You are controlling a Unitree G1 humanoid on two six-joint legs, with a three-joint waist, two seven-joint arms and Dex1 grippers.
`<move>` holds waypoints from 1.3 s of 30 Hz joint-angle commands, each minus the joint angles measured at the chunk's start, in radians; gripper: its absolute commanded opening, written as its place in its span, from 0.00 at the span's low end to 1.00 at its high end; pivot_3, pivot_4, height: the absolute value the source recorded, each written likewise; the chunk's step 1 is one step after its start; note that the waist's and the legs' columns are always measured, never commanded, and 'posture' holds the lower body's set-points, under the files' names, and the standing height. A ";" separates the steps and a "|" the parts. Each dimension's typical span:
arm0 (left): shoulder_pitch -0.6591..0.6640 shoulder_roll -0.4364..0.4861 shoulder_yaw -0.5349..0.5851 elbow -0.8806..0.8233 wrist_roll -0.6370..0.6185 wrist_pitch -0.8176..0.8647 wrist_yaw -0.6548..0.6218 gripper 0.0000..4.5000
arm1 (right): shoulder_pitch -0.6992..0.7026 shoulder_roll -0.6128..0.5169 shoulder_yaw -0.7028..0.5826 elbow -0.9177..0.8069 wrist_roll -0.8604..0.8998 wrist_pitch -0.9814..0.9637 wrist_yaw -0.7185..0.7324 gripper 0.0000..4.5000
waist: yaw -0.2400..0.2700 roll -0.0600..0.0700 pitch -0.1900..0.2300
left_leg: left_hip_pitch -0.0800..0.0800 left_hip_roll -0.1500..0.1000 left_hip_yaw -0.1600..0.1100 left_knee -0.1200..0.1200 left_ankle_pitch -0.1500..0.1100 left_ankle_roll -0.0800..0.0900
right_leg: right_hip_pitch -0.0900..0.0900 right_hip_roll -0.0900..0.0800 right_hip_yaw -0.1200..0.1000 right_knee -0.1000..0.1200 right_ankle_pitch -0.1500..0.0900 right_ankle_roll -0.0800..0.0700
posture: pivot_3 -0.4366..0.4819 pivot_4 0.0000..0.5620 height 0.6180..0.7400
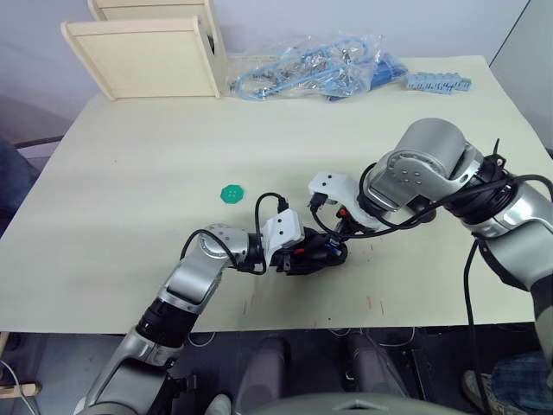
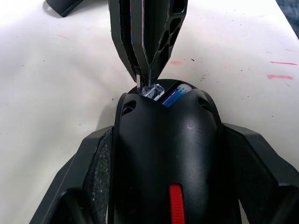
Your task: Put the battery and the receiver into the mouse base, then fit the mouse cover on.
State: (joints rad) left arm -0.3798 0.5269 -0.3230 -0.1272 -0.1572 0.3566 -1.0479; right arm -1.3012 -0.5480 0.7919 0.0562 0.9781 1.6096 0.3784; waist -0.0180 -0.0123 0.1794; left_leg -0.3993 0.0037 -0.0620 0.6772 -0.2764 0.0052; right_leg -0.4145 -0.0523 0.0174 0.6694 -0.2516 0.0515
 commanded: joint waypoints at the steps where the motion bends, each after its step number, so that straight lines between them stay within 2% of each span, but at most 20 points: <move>1: 0.006 0.000 -0.004 -0.019 -0.001 -0.005 0.003 0.65 | 0.019 0.004 0.004 -0.013 -0.010 0.005 0.017 0.00 | 0.000 0.000 0.000 | 0.000 0.000 0.000 0.000 0.000 0.000 | 0.000 0.000 0.000 0.000 0.000 0.000 | 0.48 0.27 1.00; 24: 0.001 -0.005 -0.006 -0.012 0.001 -0.006 0.006 0.65 | 0.028 0.003 -0.005 -0.042 0.006 0.005 0.043 0.00 | 0.000 0.000 0.000 | 0.001 0.000 0.000 0.000 0.000 0.000 | 0.000 0.000 0.000 0.001 0.000 0.000 | 0.48 0.27 1.00; 39: 0.003 -0.010 -0.006 -0.015 0.005 -0.007 0.008 0.65 | 0.030 0.046 0.028 -0.018 -0.051 0.005 0.025 0.00 | -0.001 0.000 -0.001 | 0.002 0.000 -0.001 0.000 0.000 0.000 | 0.001 0.000 0.000 0.002 0.000 0.000 | 0.48 0.27 1.00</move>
State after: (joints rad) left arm -0.3769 0.5232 -0.3228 -0.1270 -0.1487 0.3561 -1.0439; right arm -1.2746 -0.5196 0.7891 0.0383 0.9270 1.6099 0.4054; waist -0.0186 -0.0124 0.1786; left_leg -0.3972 0.0036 -0.0626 0.6772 -0.2764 0.0052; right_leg -0.4137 -0.0524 0.0178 0.6712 -0.2516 0.0514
